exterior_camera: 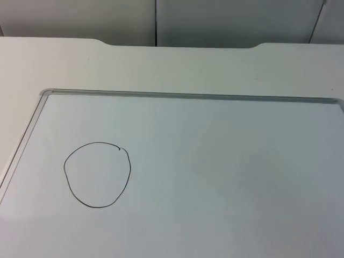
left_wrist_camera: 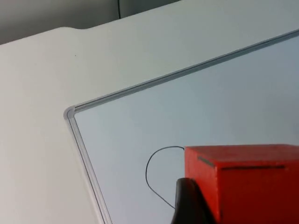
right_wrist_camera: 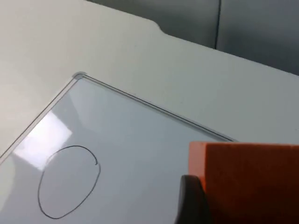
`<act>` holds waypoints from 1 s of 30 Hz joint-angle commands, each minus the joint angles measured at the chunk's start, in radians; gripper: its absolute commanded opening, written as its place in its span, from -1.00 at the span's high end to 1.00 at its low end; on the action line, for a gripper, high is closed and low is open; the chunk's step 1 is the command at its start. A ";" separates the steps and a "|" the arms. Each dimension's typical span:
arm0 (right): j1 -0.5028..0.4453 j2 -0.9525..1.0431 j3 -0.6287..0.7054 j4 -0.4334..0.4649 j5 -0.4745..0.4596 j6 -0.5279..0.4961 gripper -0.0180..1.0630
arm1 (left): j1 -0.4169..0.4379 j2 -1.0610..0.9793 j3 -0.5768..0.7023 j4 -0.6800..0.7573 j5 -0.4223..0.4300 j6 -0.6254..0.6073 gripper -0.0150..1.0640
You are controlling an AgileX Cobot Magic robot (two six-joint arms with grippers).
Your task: Pick up one cube with the left hand and another cube with the right hand. First place the cube in the right hand at the target position, then stack the cube in the left hand on top.
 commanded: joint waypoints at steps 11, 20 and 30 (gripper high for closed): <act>0.223 0.409 -0.337 -0.004 0.095 -0.017 0.97 | -0.009 -0.157 0.076 0.007 0.050 -0.053 0.98; 0.325 0.672 -0.476 -0.017 0.142 -0.017 0.97 | -0.009 -0.197 0.076 0.010 0.085 -0.053 0.98; 0.361 0.854 -0.566 -0.035 0.192 -0.011 0.97 | -0.009 -0.197 0.076 0.012 0.083 -0.053 0.98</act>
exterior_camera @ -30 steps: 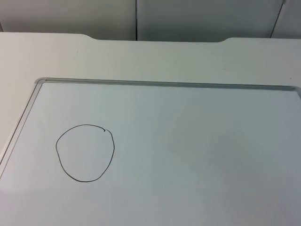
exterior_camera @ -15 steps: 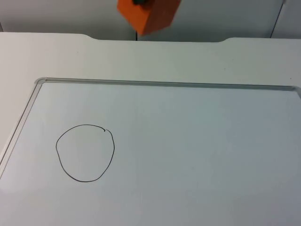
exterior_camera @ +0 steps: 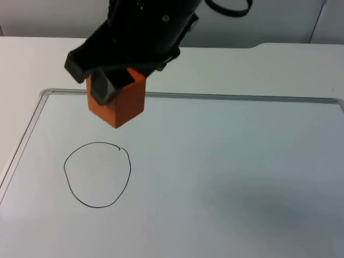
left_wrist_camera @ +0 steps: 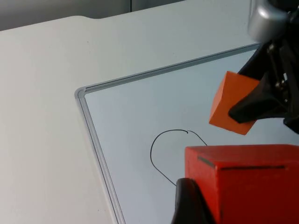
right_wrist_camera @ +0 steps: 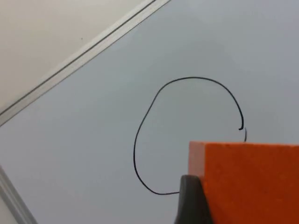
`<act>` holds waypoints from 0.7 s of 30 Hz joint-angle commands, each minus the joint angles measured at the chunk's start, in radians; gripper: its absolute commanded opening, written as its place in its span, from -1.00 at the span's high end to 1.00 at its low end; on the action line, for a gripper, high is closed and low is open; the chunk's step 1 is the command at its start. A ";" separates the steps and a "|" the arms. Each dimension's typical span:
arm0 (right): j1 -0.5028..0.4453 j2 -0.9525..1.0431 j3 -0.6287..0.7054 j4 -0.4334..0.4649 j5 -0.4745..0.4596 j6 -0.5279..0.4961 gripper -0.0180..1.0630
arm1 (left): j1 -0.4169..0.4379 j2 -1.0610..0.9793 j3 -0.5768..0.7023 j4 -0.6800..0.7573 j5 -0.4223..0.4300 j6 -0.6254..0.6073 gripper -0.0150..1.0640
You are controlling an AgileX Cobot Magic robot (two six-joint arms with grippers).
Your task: Pick up one cube with the left hand and another cube with the right hand. First place the cube in the right hand at the target position, then stack the cube in the left hand on top.
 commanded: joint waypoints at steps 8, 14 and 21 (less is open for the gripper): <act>0.010 0.100 -0.022 -0.038 0.017 0.019 0.97 | -0.007 -0.006 0.003 0.005 -0.013 -0.008 0.98; 0.039 0.158 -0.022 -0.104 -0.010 0.055 0.97 | -0.007 -0.006 0.003 0.005 -0.016 -0.008 0.98; 0.054 0.177 -0.023 -0.106 -0.055 0.080 0.97 | -0.007 -0.006 0.003 0.005 -0.016 -0.008 0.98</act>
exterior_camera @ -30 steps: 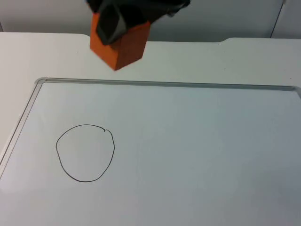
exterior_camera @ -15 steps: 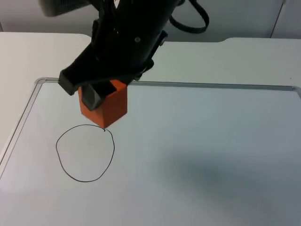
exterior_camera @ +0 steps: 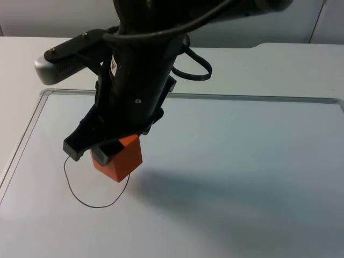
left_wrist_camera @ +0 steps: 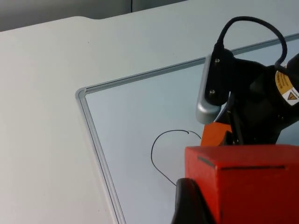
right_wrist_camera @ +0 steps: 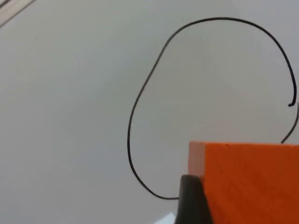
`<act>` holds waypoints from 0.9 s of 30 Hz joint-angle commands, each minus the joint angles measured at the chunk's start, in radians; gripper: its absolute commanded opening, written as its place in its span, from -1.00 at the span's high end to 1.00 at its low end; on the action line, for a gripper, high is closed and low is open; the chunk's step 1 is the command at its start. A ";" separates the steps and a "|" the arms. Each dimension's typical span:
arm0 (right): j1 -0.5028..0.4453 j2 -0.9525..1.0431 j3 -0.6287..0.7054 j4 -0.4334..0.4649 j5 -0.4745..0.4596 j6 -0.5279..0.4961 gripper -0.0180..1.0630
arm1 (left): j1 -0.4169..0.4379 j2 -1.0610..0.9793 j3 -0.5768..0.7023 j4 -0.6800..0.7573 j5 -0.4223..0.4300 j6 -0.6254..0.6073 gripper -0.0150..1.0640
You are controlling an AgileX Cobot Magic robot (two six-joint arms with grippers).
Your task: Pick up one cube with the left hand and another cube with the right hand. First place the cube in the right hand at the target position, then stack the cube in the left hand on top.
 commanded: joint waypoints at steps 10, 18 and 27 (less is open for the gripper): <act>0.006 -0.001 -0.012 -0.009 -0.133 0.021 0.97 | -0.007 -0.006 0.003 0.004 -0.019 -0.008 0.98; 0.008 0.024 -0.047 -0.051 -0.117 0.065 0.97 | -0.007 -0.006 0.003 0.004 -0.019 -0.008 0.98; 0.008 0.097 -0.152 -0.055 -0.021 0.079 0.97 | -0.007 -0.006 0.003 0.002 -0.016 -0.008 0.98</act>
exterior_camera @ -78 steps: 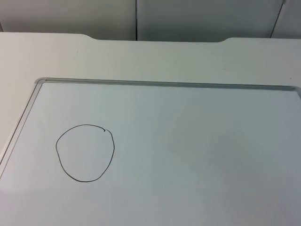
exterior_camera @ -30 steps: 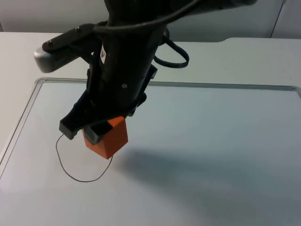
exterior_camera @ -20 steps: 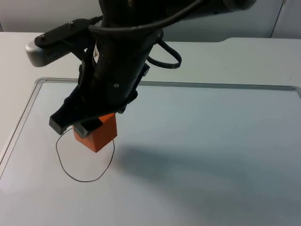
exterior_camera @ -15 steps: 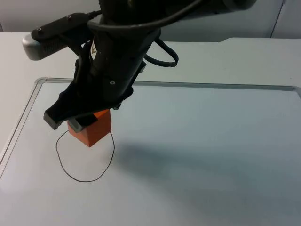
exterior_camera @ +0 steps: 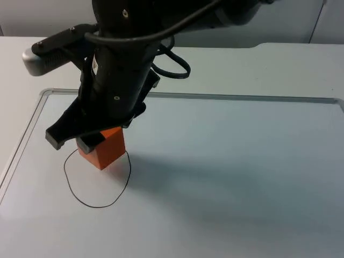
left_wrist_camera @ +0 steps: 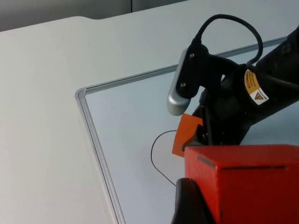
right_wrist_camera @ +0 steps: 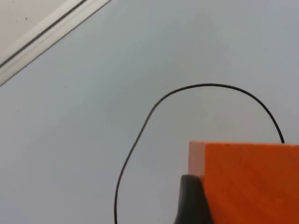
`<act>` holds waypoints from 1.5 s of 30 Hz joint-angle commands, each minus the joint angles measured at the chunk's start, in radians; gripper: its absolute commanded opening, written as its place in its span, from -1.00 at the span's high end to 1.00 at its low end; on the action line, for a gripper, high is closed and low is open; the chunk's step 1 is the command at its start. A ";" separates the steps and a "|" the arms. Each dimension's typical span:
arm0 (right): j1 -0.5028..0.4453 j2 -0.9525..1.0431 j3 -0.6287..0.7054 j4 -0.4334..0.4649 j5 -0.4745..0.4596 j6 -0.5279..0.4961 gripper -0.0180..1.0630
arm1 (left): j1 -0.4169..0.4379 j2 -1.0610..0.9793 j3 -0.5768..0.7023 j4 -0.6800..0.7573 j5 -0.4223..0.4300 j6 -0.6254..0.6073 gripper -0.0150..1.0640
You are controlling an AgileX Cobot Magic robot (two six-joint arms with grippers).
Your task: Pick up one cube with the left hand and another cube with the right hand. First place the cube in the right hand at the target position, then stack the cube in the left hand on top.
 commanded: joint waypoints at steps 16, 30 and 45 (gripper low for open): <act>0.038 0.033 -0.012 -0.033 0.023 0.005 0.97 | -0.007 -0.006 0.003 0.002 -0.019 -0.008 0.98; 0.038 0.047 -0.012 -0.033 0.011 0.009 0.97 | -0.007 -0.006 0.003 0.002 -0.008 -0.008 0.98; 0.038 0.047 -0.012 -0.033 0.013 0.009 0.97 | -0.007 -0.006 0.003 0.002 -0.008 -0.008 0.98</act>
